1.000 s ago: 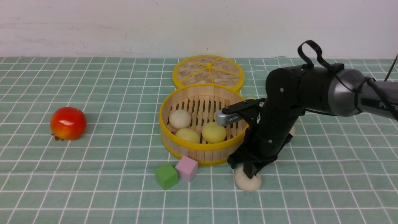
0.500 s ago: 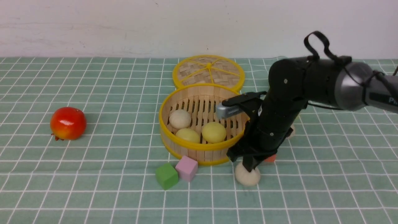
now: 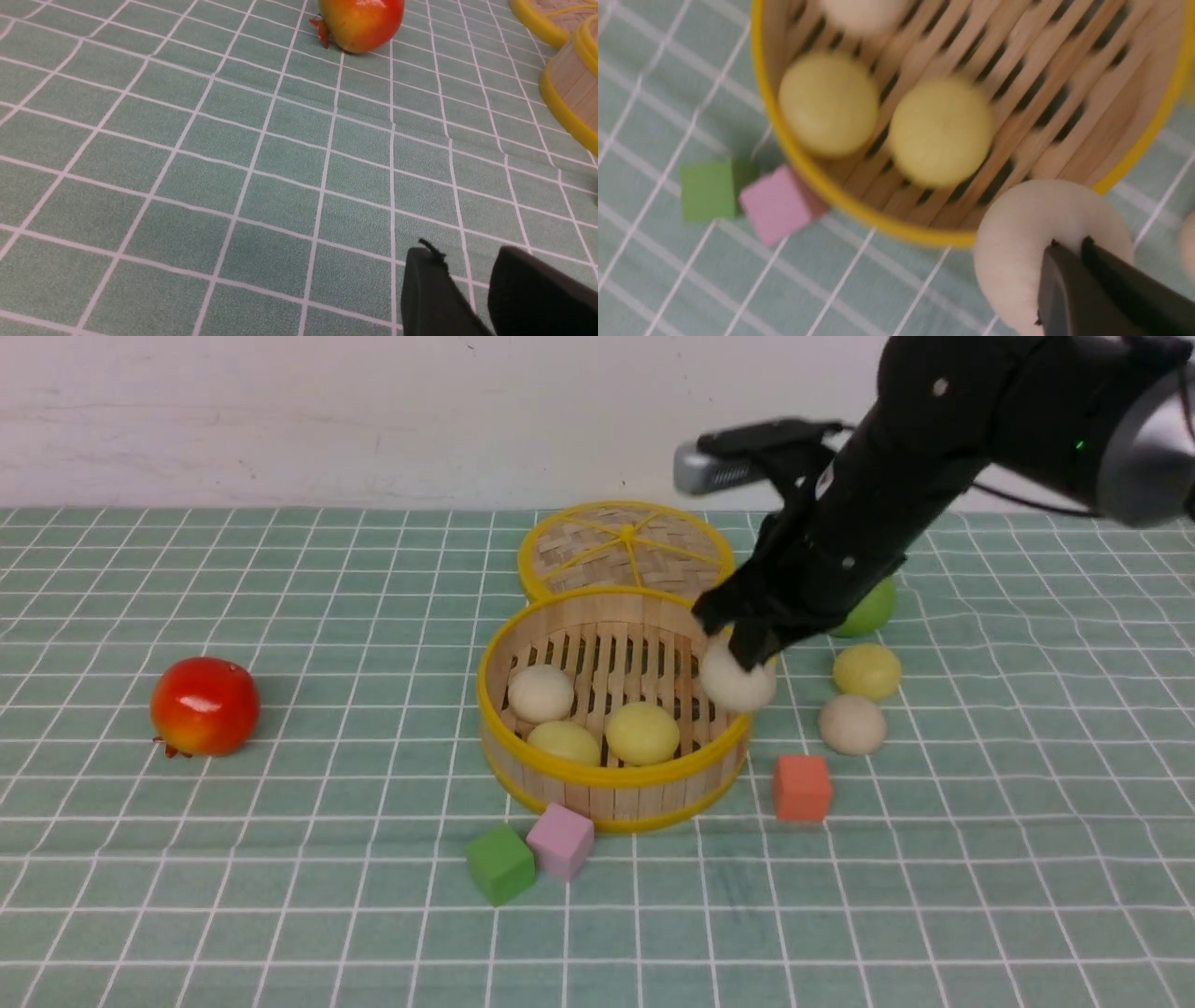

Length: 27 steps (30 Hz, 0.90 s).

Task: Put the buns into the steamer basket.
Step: Use the right arm to put the steamed stuffed bun into the steamer

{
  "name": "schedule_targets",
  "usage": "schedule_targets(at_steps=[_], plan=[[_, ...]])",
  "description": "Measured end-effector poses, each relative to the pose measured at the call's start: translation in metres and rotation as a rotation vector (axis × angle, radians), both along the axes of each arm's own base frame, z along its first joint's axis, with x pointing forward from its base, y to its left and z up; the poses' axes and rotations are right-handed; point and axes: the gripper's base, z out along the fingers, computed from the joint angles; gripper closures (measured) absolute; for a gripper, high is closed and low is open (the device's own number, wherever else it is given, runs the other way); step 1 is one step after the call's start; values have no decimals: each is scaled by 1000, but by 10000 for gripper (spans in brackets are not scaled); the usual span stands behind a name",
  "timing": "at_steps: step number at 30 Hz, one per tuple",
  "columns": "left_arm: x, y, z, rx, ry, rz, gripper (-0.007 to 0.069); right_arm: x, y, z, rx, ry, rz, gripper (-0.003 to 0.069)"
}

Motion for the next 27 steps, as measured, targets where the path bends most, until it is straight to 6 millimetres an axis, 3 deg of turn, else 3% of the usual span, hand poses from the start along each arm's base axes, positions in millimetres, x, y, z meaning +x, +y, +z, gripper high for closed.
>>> schedule_targets(at_steps=[5,11,18,22,27], plan=[[0,0,0,0,0,0,424,12,0,-5,30,-59,-19,665],[0,0,0,0,0,0,419,34,8,-48,27,-38,-34,666],[0,0,0,0,0,0,412,42,12,-76,15,4,-39,666],[0,0,0,0,0,0,407,45,13,-88,6,27,-43,650],[0,0,0,0,0,0,407,45,12,-88,8,27,-48,592]])
